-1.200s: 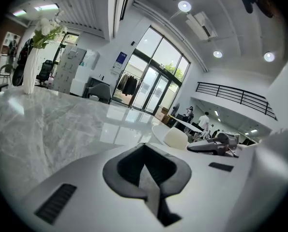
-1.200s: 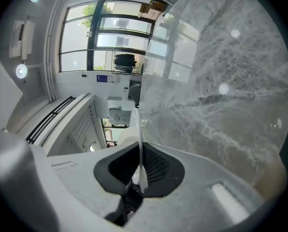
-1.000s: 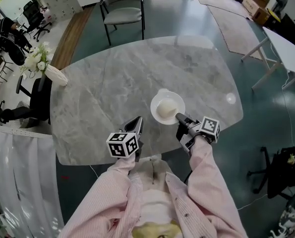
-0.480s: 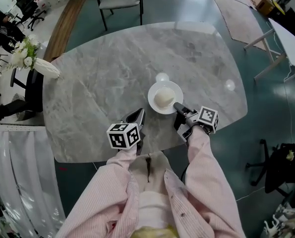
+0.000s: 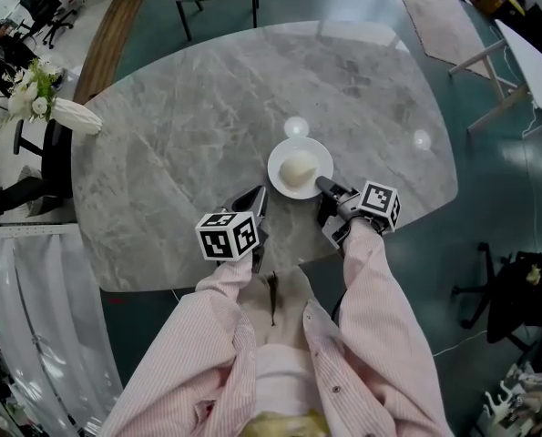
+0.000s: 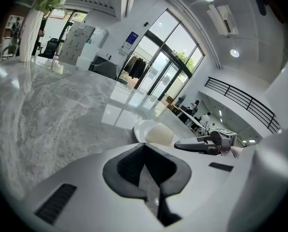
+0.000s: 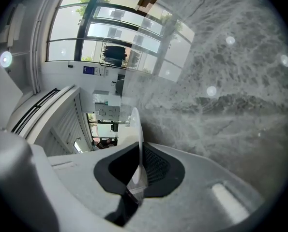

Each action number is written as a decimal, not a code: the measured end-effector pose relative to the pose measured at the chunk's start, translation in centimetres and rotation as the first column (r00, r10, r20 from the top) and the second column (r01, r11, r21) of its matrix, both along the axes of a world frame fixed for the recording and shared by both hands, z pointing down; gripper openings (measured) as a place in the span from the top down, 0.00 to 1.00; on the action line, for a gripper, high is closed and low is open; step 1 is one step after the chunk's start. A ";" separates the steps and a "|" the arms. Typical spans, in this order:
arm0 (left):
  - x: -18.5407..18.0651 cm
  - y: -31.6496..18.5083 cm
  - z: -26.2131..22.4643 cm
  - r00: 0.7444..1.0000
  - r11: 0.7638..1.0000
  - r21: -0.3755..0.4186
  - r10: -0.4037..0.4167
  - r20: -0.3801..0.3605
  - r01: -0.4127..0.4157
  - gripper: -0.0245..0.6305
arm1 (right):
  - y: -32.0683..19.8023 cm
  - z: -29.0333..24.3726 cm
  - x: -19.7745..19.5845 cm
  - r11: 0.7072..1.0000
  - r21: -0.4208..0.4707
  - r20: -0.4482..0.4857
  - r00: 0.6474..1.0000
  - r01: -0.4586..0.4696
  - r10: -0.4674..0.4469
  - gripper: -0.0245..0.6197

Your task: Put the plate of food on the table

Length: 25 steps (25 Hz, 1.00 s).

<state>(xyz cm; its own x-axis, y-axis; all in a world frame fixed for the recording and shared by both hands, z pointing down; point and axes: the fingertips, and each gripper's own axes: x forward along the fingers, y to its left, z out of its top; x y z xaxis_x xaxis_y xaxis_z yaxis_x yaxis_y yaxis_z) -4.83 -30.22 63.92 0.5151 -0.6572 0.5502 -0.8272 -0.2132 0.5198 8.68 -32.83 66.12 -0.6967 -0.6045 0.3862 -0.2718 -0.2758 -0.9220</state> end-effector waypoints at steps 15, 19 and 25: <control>0.1 0.6 0.2 1.000 1.000 -0.008 -0.007 0.000 0.007 0.97 | 0.1 0.4 -0.1 1.000 -0.020 -0.104 0.994 0.009 -0.012 0.94; -0.1 0.8 0.2 1.000 1.000 -0.008 -0.011 0.001 0.011 0.97 | -0.2 0.4 -0.1 1.000 -0.022 -0.198 0.980 0.022 -0.026 0.94; 0.3 1.1 -0.1 1.000 1.000 -0.011 -0.012 0.000 0.012 0.97 | 0.0 0.4 0.0 0.997 -0.024 -0.336 0.939 0.074 -0.078 0.91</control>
<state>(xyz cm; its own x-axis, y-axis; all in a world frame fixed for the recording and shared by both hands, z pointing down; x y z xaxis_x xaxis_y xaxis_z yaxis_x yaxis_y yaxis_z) -4.55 -29.11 63.86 0.5071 -0.6572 0.5577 -0.8299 -0.1976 0.5218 8.69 -32.81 66.55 -0.5686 -0.5493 0.6124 -0.5862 -0.2518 -0.7701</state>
